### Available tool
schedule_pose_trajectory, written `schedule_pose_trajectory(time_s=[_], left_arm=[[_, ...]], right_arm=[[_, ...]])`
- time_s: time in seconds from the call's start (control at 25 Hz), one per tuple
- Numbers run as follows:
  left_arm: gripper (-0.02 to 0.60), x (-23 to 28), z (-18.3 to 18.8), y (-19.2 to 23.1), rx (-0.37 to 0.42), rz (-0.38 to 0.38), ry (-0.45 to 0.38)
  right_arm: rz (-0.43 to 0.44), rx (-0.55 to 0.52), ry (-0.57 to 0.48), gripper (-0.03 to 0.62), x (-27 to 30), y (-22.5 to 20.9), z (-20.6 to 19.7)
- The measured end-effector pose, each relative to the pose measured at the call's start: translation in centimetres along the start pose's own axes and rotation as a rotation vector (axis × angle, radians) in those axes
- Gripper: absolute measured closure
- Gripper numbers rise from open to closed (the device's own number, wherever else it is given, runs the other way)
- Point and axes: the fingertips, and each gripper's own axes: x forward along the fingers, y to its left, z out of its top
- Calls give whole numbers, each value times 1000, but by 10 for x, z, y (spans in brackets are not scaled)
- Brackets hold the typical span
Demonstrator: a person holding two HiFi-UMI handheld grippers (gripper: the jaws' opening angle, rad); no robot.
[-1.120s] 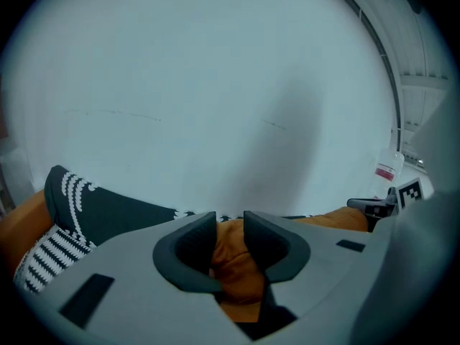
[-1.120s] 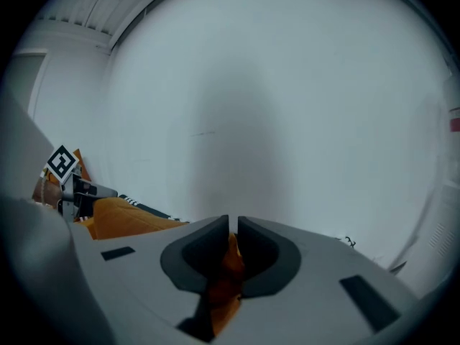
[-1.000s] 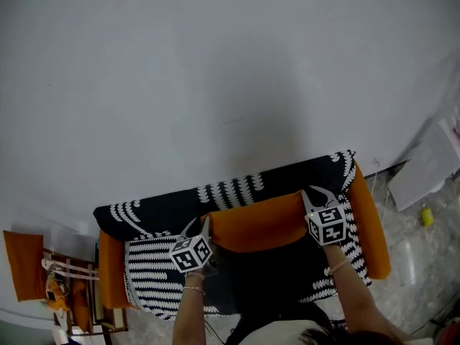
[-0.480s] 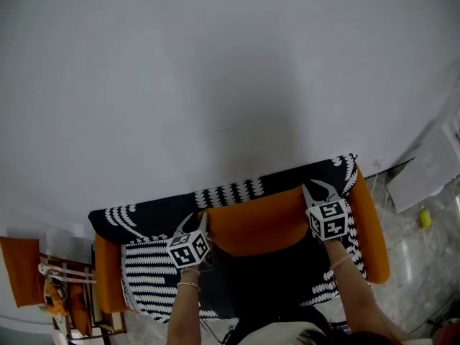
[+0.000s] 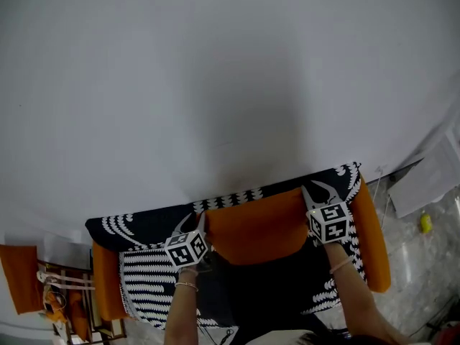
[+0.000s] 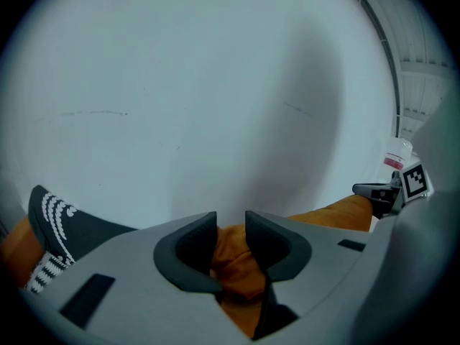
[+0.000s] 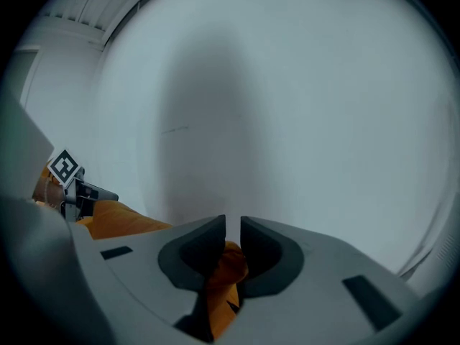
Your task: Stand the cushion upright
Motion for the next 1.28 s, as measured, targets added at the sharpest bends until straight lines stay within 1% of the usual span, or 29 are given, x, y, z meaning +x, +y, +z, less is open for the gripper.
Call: schedule_pose_trajectory(time_s=[0.16, 0.36, 0.52, 0.72, 1.28], left_arm=[[448, 16, 9, 5, 3, 0, 5], [446, 33, 17, 11, -9, 2, -17], [446, 47, 25, 20, -4, 12, -22], [446, 62, 30, 22, 2, 5, -12], [446, 91, 40, 31, -6, 2, 14]], right_arm=[[-1, -2, 2, 521, 15, -4, 6], [-2, -7, 15, 529, 32, -9, 9], [0, -32, 31, 538, 49, -7, 12], [-2, -52, 52, 545, 67, -11, 14], [2, -37, 73, 549, 111, -17, 17]])
